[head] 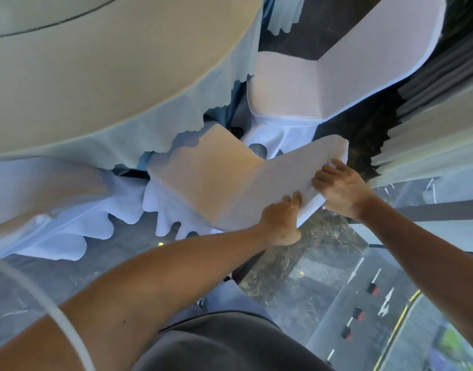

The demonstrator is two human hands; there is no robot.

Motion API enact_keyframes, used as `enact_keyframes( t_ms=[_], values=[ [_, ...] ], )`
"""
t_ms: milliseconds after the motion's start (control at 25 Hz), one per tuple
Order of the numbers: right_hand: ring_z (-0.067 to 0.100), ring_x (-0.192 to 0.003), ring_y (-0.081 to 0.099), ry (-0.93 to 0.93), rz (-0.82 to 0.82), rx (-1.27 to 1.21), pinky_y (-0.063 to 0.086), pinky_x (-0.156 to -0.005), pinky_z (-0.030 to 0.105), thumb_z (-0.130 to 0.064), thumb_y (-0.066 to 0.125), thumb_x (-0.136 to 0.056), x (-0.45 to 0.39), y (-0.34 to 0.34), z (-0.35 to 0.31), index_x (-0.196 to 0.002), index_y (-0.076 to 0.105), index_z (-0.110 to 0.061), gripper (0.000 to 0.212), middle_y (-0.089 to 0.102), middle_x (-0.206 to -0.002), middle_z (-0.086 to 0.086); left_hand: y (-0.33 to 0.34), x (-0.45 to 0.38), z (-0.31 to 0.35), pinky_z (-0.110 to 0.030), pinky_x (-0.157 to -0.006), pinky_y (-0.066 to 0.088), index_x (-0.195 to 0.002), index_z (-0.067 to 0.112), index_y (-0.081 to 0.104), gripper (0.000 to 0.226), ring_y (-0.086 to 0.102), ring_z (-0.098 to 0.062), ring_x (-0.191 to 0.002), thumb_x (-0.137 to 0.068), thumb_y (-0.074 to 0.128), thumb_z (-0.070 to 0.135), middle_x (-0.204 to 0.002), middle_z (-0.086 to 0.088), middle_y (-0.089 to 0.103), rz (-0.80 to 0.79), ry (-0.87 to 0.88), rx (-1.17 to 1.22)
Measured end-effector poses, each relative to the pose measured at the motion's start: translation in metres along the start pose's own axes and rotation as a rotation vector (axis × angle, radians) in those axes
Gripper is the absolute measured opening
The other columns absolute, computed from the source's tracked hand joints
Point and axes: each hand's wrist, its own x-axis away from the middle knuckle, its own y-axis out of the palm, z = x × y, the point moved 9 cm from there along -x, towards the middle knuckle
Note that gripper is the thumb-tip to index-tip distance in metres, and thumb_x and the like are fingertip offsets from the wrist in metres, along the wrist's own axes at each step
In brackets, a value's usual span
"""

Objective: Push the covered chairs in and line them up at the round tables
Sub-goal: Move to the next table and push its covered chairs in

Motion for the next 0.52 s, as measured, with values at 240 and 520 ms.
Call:
enact_keyframes(
  t_ms=[240, 520],
  values=[
    [0.037, -0.076, 0.061, 0.181, -0.039, -0.053, 0.050, -0.089, 0.054, -0.002, 0.071, -0.052, -0.073, -0.004, -0.032, -0.075, 0.071, -0.005, 0.023, 0.063, -0.076, 0.013, -0.068, 0.020, -0.070, -0.031, -0.064, 0.042, -0.136, 0.019, 0.045, 0.062, 0.065, -0.029, -0.085, -0.079, 0.069, 0.013, -0.103, -0.004, 0.066, 0.091, -0.003, -0.128],
    [0.037, -0.062, 0.058, 0.162, -0.002, -0.278, 0.049, -0.084, 0.051, 0.006, 0.061, -0.055, -0.193, -0.028, -0.076, -0.072, 0.059, -0.007, 0.021, 0.060, -0.069, 0.012, -0.152, 0.049, -0.178, -0.034, -0.084, 0.049, -0.141, 0.025, 0.051, 0.055, 0.064, -0.028, -0.105, -0.089, 0.062, 0.012, -0.122, -0.006, 0.067, 0.263, -0.233, -0.180]
  ],
)
